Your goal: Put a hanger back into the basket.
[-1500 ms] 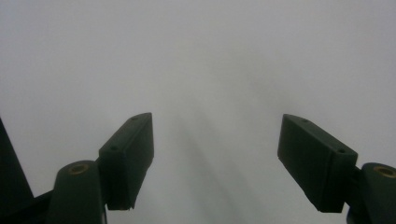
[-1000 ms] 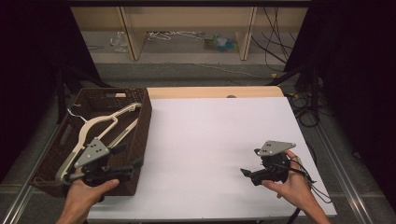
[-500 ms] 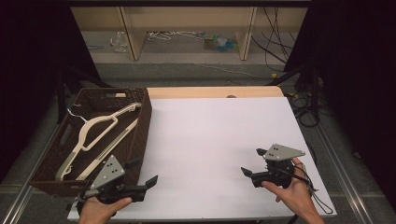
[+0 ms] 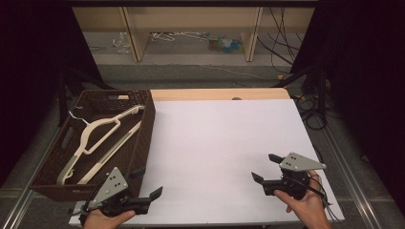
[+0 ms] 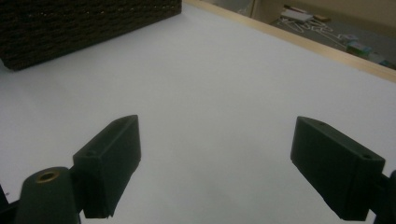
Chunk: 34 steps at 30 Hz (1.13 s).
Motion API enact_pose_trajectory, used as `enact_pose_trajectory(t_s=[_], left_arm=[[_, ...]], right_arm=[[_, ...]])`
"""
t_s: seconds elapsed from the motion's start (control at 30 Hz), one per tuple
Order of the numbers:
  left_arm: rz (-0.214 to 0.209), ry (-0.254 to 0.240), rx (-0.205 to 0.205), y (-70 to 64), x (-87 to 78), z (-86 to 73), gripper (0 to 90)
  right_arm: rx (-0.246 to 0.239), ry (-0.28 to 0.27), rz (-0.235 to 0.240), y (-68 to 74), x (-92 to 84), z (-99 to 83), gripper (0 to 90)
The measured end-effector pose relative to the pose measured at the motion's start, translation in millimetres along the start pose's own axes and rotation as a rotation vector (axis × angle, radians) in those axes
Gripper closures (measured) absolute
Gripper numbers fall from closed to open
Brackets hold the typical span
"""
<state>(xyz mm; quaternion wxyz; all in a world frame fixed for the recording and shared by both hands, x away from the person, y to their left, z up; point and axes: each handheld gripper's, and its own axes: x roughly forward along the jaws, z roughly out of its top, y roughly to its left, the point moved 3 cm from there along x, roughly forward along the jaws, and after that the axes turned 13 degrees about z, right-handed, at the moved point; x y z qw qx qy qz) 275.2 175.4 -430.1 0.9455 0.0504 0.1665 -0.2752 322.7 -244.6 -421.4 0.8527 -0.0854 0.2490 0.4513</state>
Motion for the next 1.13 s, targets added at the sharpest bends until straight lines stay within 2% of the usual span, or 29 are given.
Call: enact_pose_trajectory(t_s=[0.03,0.07,0.1,0.13,0.17,0.2,0.23,0.27,0.33,0.43,0.63,0.8,0.87,1.03,1.07,1.1,1.13], left_arm=[[-0.005,-0.002,0.010,0.8,0.1,-0.9,17.4],[-0.009,-0.002,-0.010,-0.1,0.7,-2.3,17.4],[0.004,0.010,-0.009,0.0,-0.1,-3.6,17.4],[0.007,0.011,-0.006,-0.1,0.0,-4.4,17.4],[0.003,0.008,0.018,1.1,0.1,-4.4,17.4],[-0.001,0.008,-0.004,-0.2,0.8,-5.2,17.4],[0.005,0.008,-0.001,-0.1,0.5,-5.4,17.4],[0.004,0.005,0.021,1.3,0.4,-5.2,17.4],[0.010,0.017,0.001,0.6,-0.4,-6.2,17.4],[0.009,0.016,0.003,0.6,0.0,-6.8,17.4],[-0.003,0.017,0.002,-1.0,0.0,-6.6,17.4],[-0.008,0.011,0.001,-0.3,0.0,-6.6,17.4],[-0.004,0.019,0.006,0.2,-0.6,-6.7,17.4],[-0.013,0.012,-0.002,-0.9,0.6,-6.9,17.4],[-0.013,0.012,0.001,-0.9,0.6,-6.9,17.4],[-0.012,0.011,0.009,-0.4,0.5,-6.7,17.4],[-0.011,0.013,0.000,-0.8,0.5,-7.0,17.4]], right_arm=[[-0.003,-0.012,-0.004,1.2,-1.7,-0.4,16.8],[0.004,-0.020,0.010,2.6,-1.8,-1.1,16.8],[0.009,-0.011,0.014,3.6,-3.3,-1.7,16.9],[-0.001,-0.019,-0.003,3.7,-4.5,-2.8,16.8],[0.005,-0.017,0.002,4.8,-5.0,-4.1,16.9],[0.003,-0.017,0.002,5.3,-5.6,-5.1,16.8],[0.004,-0.016,0.007,6.2,-6.4,-6.2,16.8],[0.009,-0.020,0.006,7.1,-7.4,-6.8,16.8],[0.014,-0.029,0.003,8.5,-9.3,-8.0,16.8],[0.019,-0.039,0.014,10.8,-12.3,-10.1,16.7],[0.005,-0.065,-0.013,11.8,-16.5,-12.3,16.7],[0.016,-0.064,-0.006,12.4,-16.2,-12.6,16.7],[0.005,-0.068,-0.010,11.8,-15.9,-12.5,16.7],[0.019,-0.055,0.016,12.7,-14.2,-13.6,16.7],[0.002,-0.065,-0.003,11.2,-13.8,-13.6,16.7],[0.013,-0.054,0.001,12.1,-14.1,-14.1,16.7],[0.014,-0.052,0.003,12.1,-13.9,-14.3,16.7]])
